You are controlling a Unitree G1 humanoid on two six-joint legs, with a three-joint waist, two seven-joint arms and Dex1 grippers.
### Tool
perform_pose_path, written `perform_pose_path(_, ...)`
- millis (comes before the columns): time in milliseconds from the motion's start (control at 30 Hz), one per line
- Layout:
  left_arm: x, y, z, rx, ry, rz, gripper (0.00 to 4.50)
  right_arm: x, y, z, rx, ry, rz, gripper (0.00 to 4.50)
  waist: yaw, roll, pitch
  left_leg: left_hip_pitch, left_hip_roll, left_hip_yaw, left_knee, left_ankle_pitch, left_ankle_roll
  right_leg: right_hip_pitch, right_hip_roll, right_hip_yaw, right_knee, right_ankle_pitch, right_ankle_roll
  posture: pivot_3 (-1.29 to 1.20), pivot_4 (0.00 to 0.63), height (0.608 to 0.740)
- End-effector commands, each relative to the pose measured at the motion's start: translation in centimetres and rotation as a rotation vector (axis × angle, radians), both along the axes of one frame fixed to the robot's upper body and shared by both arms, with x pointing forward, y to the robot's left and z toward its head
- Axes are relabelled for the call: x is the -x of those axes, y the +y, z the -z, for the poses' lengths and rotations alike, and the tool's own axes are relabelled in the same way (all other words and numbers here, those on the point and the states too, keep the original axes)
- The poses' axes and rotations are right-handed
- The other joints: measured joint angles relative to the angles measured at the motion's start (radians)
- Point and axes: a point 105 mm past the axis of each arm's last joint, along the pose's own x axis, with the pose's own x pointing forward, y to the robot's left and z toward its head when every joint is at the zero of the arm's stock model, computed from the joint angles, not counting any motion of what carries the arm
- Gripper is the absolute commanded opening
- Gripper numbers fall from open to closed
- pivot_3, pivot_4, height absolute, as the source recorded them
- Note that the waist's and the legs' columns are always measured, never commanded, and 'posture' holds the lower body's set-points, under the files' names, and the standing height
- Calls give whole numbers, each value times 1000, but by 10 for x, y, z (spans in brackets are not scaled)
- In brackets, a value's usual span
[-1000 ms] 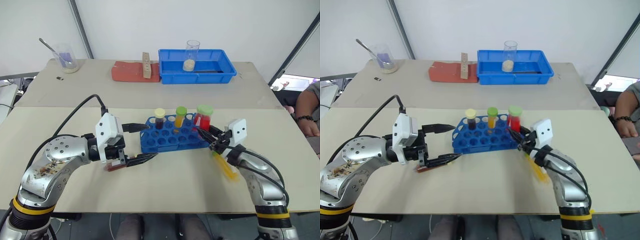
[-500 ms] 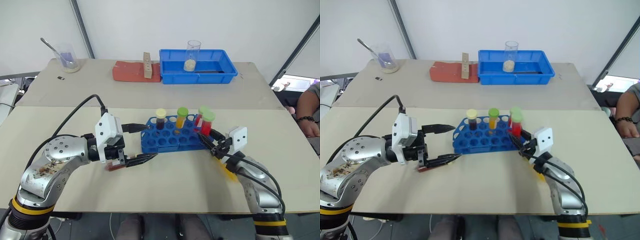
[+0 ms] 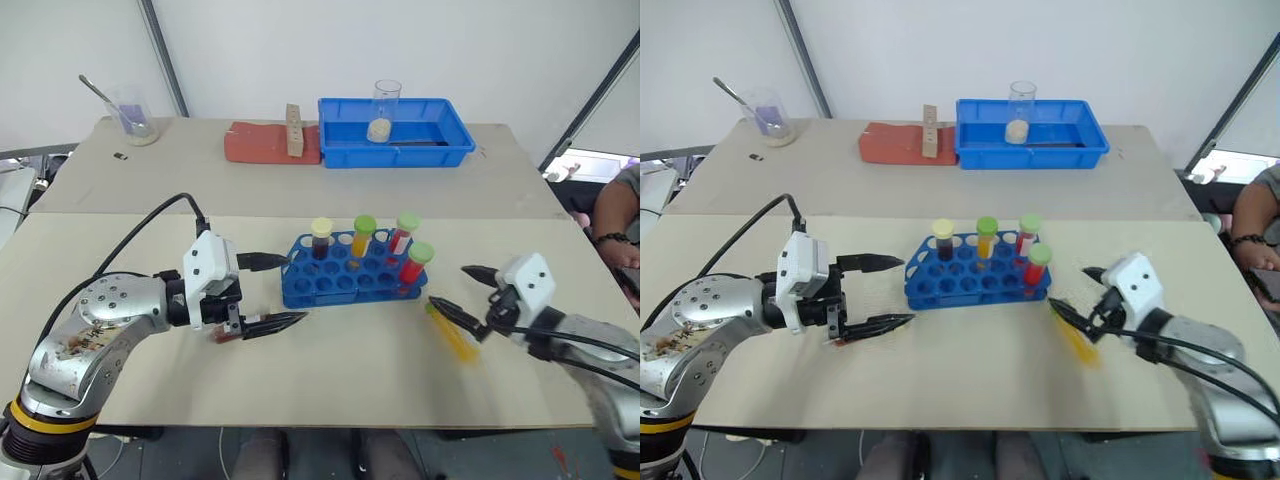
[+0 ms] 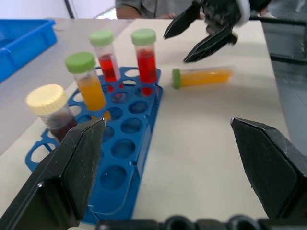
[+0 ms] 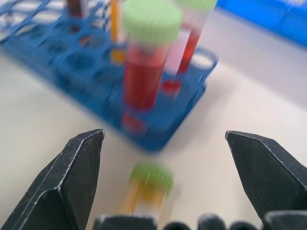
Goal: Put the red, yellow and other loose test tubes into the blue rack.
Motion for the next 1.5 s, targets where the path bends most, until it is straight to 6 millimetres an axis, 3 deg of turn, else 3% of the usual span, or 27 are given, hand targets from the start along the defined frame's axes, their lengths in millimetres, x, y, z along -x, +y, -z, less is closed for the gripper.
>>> perform_pose_path(33, 14, 3, -1, -84, -57, 86, 4500, 11, 4, -24, -4, 60, -35, 4481, -1, 0, 0, 1, 0, 0, 0, 0, 0, 0, 0, 0, 0, 0, -1, 0, 150, 729)
perform_pose_path(233, 33, -7, 7, -127, -78, 197, 4500, 9, 0, -13, 142, 256, 75, 4481, 5, -2, 1, 2, 0, 0, 0, 0, 0, 1, -1, 0, 0, 0, -3, 0, 150, 729)
perform_pose_path(467, 40, -22, 4, -93, -110, 236, 4500, -5, 1, 6, 243, 435, 177, 4481, 5, -2, 1, -2, 0, -1, 0, 0, 0, -2, 0, 0, -2, 0, -2, 0, 150, 729)
perform_pose_path(833, 40, -27, 10, -78, -115, 217, 4500, -26, 9, 25, 223, 631, 241, 4481, 3, -2, 1, -4, -1, -1, 0, -1, 2, -3, 0, 0, -3, 3, 2, 0, 150, 729)
perform_pose_path(933, 41, -27, 12, -74, -114, 209, 4500, -26, 12, 29, 221, 662, 241, 3642, 4, -2, 1, -5, -1, -1, 0, -1, 2, -3, 0, 0, -3, 3, 3, 0, 150, 729)
perform_pose_path(1133, 40, -27, 14, -68, -111, 195, 4500, -23, 13, 33, 217, 693, 252, 1498, 5, -2, 1, -5, -1, -2, 0, -1, 2, -3, 0, -1, -3, 3, 4, 0, 150, 729)
perform_pose_path(1200, 39, -28, 14, -64, -110, 191, 4500, -23, 12, 33, 213, 689, 263, 1040, 5, -2, 1, -5, -1, -2, 0, -1, 2, -3, 0, -1, -3, 3, 4, 0, 150, 729)
perform_pose_path(1333, 33, -23, 16, -57, -94, 172, 4500, -19, 2, 27, 189, 662, 300, 1005, 8, -2, 1, -5, -1, -2, 0, -1, 2, -3, 0, -1, -3, 3, 4, 0, 150, 729)
perform_pose_path(1500, 22, -19, 14, -6, -59, 142, 4500, 0, -1, 15, 157, 607, 234, 1004, 12, -2, 1, -6, -1, -2, 0, -1, 2, -3, -1, -1, -4, 3, 5, 0, 150, 729)
